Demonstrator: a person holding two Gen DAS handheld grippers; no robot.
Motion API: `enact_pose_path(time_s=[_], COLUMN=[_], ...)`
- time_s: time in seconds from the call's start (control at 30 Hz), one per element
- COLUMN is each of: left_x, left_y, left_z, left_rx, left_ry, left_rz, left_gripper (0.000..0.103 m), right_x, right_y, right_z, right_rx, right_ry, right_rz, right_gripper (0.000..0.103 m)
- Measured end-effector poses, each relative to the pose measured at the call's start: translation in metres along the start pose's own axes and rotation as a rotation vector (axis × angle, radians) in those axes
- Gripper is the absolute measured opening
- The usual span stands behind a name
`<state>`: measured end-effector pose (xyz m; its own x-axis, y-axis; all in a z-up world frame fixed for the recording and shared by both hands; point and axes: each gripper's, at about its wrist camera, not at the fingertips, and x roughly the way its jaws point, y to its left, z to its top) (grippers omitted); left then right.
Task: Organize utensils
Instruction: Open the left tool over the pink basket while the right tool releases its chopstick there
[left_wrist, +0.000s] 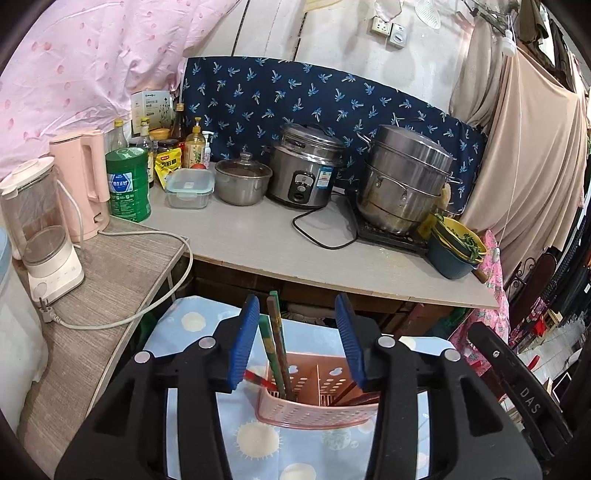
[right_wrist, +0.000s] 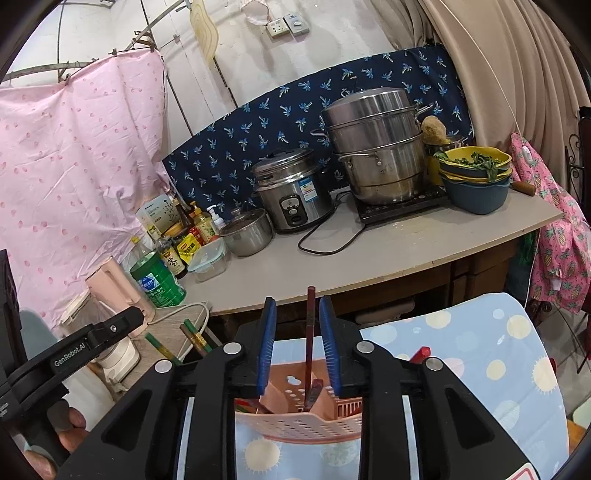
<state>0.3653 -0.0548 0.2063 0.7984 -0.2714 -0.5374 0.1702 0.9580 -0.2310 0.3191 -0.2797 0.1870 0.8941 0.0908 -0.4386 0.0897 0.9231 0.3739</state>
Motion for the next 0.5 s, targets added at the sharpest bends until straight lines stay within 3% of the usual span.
enact_pose_path(time_s=[0.37, 0.5], left_x=[-0.03, -0.046], left_y=[-0.007, -0.012], left_z=[-0.021, -0.032], left_rx=[0.048, 0.076], left_ry=[-0.008, -0.019], left_rz=[0.03, 0.049], left_gripper=[0.045, 0.045], right_x=[-0.033, -0.054], right_y=[0.006, 0.016], right_z=[-0.013, -0.026], right_rx=[-0.022, -0.073], right_ry=[-0.017, -0.027], right_rz=[0.003, -0.006], right_gripper=[0.03, 0.036])
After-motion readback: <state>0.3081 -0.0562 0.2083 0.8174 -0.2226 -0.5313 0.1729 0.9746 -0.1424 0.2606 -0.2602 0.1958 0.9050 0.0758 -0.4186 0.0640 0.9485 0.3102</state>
